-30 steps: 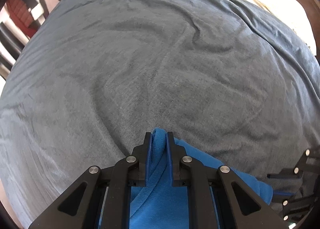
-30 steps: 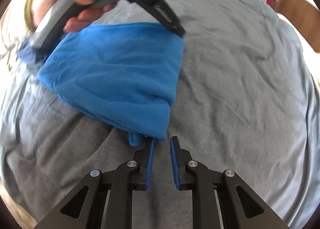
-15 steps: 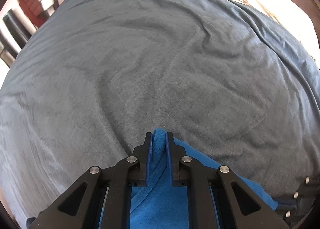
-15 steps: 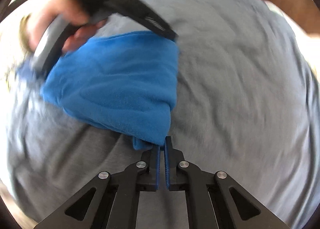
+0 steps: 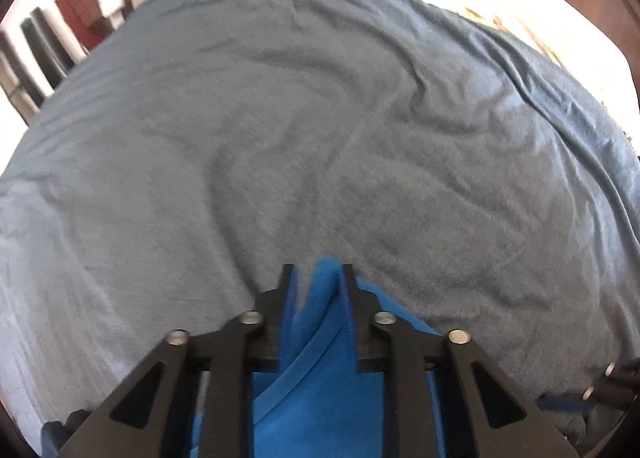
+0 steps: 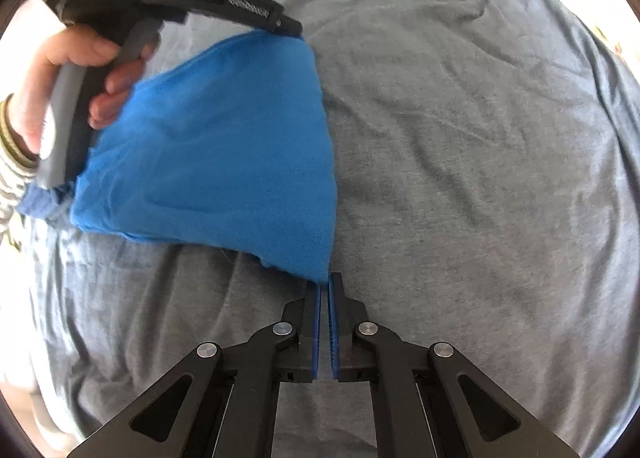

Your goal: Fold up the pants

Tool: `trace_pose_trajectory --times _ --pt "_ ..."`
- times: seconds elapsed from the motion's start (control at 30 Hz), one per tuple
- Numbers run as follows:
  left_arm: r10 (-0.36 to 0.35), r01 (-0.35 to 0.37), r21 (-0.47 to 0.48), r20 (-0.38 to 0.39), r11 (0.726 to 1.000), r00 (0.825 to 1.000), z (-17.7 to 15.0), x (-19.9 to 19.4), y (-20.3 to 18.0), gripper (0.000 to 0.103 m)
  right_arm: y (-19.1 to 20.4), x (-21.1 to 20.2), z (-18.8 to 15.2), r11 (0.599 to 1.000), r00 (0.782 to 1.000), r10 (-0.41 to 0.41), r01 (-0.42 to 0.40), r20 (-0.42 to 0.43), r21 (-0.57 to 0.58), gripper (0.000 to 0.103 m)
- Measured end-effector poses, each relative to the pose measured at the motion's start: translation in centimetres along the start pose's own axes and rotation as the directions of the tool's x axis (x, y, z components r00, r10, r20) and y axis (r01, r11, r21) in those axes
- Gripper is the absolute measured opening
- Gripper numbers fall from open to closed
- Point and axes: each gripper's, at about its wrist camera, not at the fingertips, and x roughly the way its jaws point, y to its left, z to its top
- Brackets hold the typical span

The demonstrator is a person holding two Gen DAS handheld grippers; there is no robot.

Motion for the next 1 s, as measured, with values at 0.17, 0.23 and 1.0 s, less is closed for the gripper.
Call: trace_pose_trajectory --times 0.17,0.23,1.0 --pt "0.131 -0.129 -0.027 0.085 0.991 0.988 -1.5 -4.8 0.8 0.045 -0.8 -1.5 -0.6 0.999 0.999 -0.039 0.039 -0.013 0.007 0.046" --pt "0.155 -0.146 -0.095 0.097 0.985 0.983 -2.7 -6.6 1.9 0.049 -0.6 -2.9 -0.5 0.997 0.997 -0.071 0.072 0.037 -0.015 0.046" --pt "0.111 -0.038 -0.737 0.051 0.674 0.993 -21.3 -10.0 7.2 0.065 2.4 -1.4 7.9 0.998 0.952 0.066 -0.056 0.299 -0.042 0.067"
